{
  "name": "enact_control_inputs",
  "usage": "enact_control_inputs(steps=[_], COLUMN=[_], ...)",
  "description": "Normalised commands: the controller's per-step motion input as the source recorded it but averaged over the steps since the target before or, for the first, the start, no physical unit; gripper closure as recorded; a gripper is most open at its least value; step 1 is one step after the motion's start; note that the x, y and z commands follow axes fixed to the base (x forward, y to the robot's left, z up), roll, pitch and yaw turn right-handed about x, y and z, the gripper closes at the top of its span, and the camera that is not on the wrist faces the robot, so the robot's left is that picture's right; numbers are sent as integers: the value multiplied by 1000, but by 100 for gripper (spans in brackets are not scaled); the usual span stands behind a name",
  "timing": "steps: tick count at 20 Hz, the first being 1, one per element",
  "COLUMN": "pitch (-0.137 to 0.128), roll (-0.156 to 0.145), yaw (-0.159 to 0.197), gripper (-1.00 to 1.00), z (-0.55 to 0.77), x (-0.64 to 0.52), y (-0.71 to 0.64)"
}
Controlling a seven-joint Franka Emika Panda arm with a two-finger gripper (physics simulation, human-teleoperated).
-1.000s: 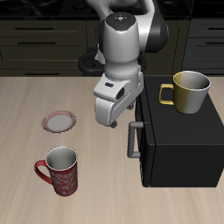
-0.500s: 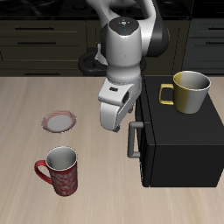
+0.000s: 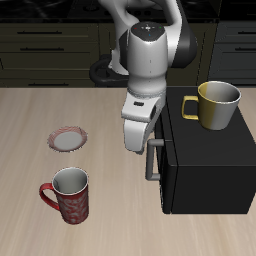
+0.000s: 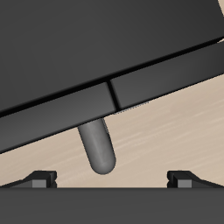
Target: Open the microwave
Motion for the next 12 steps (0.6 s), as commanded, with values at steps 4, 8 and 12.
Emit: enact_control_inputs(steps=[4, 8, 12], pitch=[-45, -69, 0], roll=[-29, -2, 6], yaw=[50, 25, 30], gripper=[-100, -100, -100], z=[-109, 36, -95], x=[25, 19, 38], y=[72, 133, 91])
